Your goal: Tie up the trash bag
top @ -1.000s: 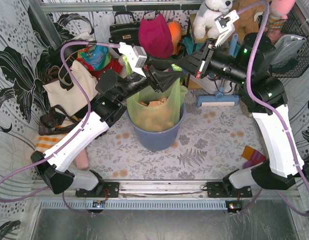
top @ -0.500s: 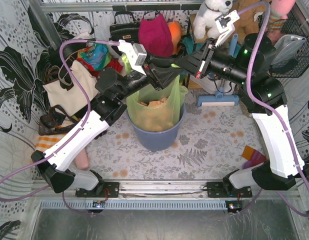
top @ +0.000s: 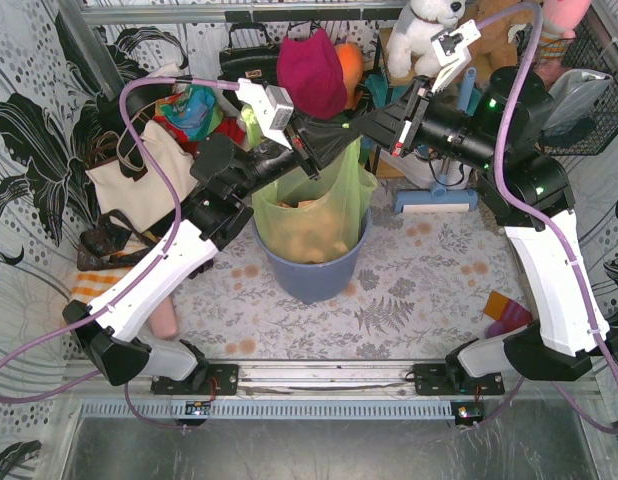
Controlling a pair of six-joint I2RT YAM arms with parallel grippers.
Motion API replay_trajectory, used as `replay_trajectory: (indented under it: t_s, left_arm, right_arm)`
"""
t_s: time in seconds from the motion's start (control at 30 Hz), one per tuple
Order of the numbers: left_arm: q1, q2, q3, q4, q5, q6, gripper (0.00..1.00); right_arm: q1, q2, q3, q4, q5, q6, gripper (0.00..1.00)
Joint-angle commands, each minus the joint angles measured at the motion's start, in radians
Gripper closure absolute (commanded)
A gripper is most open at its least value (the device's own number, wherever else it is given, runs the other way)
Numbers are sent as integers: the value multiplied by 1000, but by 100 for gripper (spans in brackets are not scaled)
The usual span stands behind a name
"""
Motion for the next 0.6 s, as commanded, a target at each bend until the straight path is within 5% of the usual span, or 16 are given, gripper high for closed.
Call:
replay_trajectory:
  t_s: [0.0, 0.03, 0.23, 0.57]
  left_arm:
    - [2, 11, 14, 27, 46, -11, 92]
    - [2, 12, 15, 26, 72, -9, 92]
    - [2, -31, -53, 79, 187, -8, 93]
    - [2, -97, -115, 77, 335, -17, 93]
  right_arm:
    - [6, -22, -2, 53, -19, 7, 100]
    - [6, -22, 0, 58, -18, 7, 100]
    - [5, 8, 16, 103, -49, -8, 64]
    - [88, 143, 132, 212, -172, -75, 41]
